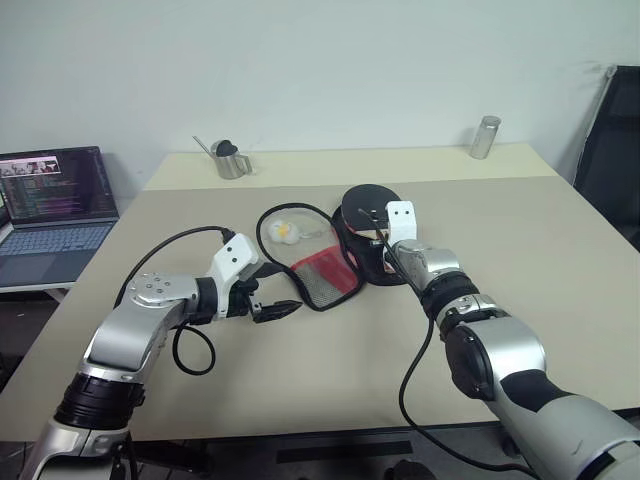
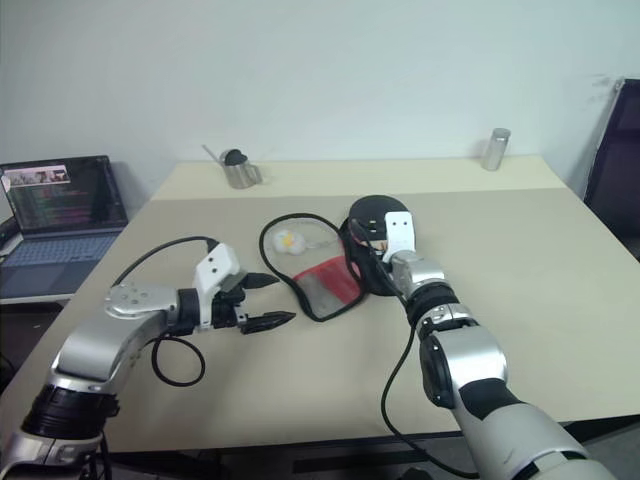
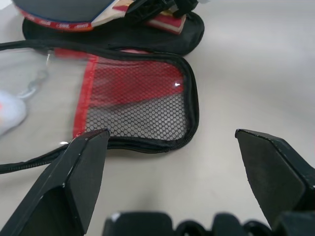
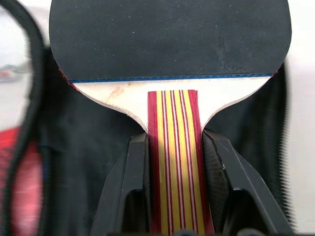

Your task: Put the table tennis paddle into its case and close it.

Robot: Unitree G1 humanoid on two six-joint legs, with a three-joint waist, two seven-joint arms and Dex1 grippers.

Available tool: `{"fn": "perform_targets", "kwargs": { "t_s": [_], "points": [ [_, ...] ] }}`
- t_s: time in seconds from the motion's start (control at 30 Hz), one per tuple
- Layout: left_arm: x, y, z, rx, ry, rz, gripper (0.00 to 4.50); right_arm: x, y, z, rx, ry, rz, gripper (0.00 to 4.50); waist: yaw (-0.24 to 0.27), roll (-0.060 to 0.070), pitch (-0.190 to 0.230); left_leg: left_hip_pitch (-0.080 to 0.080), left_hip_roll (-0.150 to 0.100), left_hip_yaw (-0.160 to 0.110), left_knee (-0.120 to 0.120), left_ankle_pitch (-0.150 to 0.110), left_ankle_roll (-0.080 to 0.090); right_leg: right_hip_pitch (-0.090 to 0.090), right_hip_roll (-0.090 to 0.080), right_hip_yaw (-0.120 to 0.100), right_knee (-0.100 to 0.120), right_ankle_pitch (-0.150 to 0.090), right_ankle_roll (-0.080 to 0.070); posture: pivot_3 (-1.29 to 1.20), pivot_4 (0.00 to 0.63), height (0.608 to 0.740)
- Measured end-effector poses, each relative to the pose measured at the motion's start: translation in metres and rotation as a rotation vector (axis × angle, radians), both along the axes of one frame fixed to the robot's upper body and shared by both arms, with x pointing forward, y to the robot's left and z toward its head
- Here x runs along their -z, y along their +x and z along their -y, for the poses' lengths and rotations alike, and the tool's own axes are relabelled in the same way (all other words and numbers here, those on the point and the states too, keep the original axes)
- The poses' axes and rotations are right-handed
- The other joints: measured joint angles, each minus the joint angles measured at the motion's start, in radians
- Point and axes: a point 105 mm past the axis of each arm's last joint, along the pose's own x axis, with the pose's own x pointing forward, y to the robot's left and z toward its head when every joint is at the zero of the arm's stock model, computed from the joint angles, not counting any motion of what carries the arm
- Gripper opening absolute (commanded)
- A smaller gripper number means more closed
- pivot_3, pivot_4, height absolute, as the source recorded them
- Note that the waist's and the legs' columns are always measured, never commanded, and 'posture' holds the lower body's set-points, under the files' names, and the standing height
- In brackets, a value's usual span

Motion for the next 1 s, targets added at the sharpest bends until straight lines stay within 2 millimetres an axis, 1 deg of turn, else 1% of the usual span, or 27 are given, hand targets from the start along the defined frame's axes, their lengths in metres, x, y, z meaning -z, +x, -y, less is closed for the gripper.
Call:
{"fn": "perform_targets", "kwargs": {
  "t_s": [0.07, 0.23, 0.57, 0.9, 0.97, 1.0],
  "points": [
    [-0.001, -0.001, -0.001, -0.011, 0.006, 0.003, 4.50, 0.004, -0.001, 0.002, -0.003, -0.008, -0.014, 1.09, -0.004, 0.000, 0.000, 0.000, 0.000, 0.000, 0.000, 0.000, 0.000, 0.000, 0.000, 0.000, 0.000, 0.000, 0.000, 0.00, 0.150, 0.740],
    [-0.001, -0.003, -0.007, -0.032, 0.015, 0.001, 4.50, 0.007, -0.002, -0.004, -0.054, -0.015, -0.023, 1.09, -0.017, 0.000, 0.000, 0.000, 0.000, 0.000, 0.000, 0.000, 0.000, 0.000, 0.000, 0.001, 0.000, 0.000, 0.000, 0.00, 0.150, 0.740],
    [-0.001, -0.005, -0.005, -0.037, 0.008, 0.000, 4.50, 0.007, -0.005, -0.015, -0.123, -0.025, -0.035, 1.09, -0.019, 0.000, 0.000, 0.000, 0.000, 0.000, 0.000, 0.000, 0.000, 0.000, 0.000, 0.000, 0.000, 0.000, 0.000, 0.00, 0.150, 0.740],
    [-0.001, -0.005, -0.005, -0.038, 0.008, 0.000, 4.50, 0.012, -0.007, -0.015, -0.128, -0.048, -0.064, 1.09, -0.019, 0.000, 0.000, 0.000, 0.000, 0.000, 0.000, 0.000, 0.000, 0.000, 0.000, 0.000, 0.001, 0.000, 0.000, 0.00, 0.150, 0.740],
    [-0.002, -0.005, -0.005, -0.038, 0.008, 0.001, 4.50, 0.012, -0.007, -0.014, -0.124, -0.050, -0.064, 1.82, -0.018, 0.000, 0.000, 0.000, 0.000, 0.000, 0.000, 0.000, 0.000, 0.000, 0.000, 0.000, 0.001, 0.000, 0.000, 0.00, 0.150, 0.740],
    [-0.002, -0.005, -0.005, -0.038, 0.008, 0.001, 4.50, 0.012, -0.007, -0.014, -0.121, -0.051, -0.064, 2.02, -0.018, 0.000, 0.000, 0.000, 0.000, 0.000, 0.000, 0.000, 0.000, 0.000, 0.000, 0.000, 0.001, 0.000, 0.000, 0.00, 0.150, 0.740]
  ]
}}
